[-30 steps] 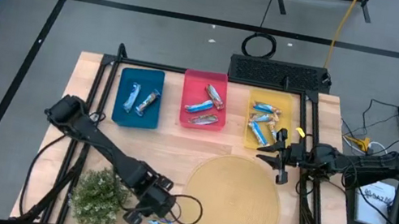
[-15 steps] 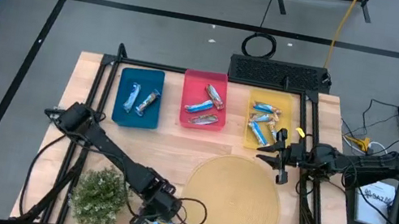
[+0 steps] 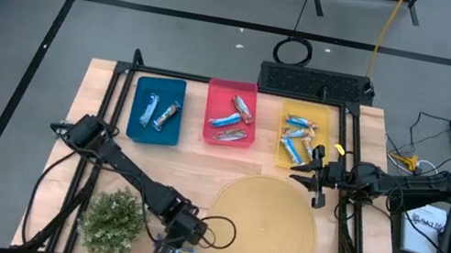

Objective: Pick and place Granola Bars by type
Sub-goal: Put the blue granola bar into the blue bin

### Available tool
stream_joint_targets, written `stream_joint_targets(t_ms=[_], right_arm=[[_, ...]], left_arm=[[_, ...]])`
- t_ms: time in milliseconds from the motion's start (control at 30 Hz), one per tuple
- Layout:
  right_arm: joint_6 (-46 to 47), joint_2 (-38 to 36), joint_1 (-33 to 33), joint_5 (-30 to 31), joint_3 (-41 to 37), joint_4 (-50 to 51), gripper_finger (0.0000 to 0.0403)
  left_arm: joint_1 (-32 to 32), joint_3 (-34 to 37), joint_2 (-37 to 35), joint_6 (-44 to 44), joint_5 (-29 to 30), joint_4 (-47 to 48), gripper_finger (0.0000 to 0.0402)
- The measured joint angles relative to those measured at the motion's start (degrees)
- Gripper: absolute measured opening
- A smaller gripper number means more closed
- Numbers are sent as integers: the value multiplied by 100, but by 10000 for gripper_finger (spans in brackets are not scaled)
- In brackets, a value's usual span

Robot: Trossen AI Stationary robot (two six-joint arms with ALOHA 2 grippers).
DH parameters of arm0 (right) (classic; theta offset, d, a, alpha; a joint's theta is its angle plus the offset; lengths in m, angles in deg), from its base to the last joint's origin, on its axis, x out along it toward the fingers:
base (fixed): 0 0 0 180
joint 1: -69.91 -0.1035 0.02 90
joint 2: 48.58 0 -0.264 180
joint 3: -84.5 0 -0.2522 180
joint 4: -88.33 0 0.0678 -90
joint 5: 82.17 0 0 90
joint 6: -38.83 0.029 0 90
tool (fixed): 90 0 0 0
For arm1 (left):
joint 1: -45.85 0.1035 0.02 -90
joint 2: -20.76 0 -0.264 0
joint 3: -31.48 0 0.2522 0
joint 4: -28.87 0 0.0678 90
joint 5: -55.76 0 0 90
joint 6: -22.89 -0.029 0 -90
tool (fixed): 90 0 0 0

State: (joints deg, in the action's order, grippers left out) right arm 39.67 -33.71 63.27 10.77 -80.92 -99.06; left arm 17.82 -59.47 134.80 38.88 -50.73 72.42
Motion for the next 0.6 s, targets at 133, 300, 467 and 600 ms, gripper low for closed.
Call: stream_joint_targets(t_ms=[133, 300, 467, 600], right_arm=[[0, -2, 0, 0, 0, 1, 87], [0, 0, 2, 2, 0, 0, 86], [0, -2, 0, 1, 1, 0, 86], [0, -2, 2, 1, 2, -1, 86]], left_arm=[[35, 148, 0, 277, -4, -36, 88], [66, 165, 0, 358, -185, -154, 88], [154, 82, -44, 138, -249, -286, 88], [192, -114, -48, -373, -382, -187, 88]])
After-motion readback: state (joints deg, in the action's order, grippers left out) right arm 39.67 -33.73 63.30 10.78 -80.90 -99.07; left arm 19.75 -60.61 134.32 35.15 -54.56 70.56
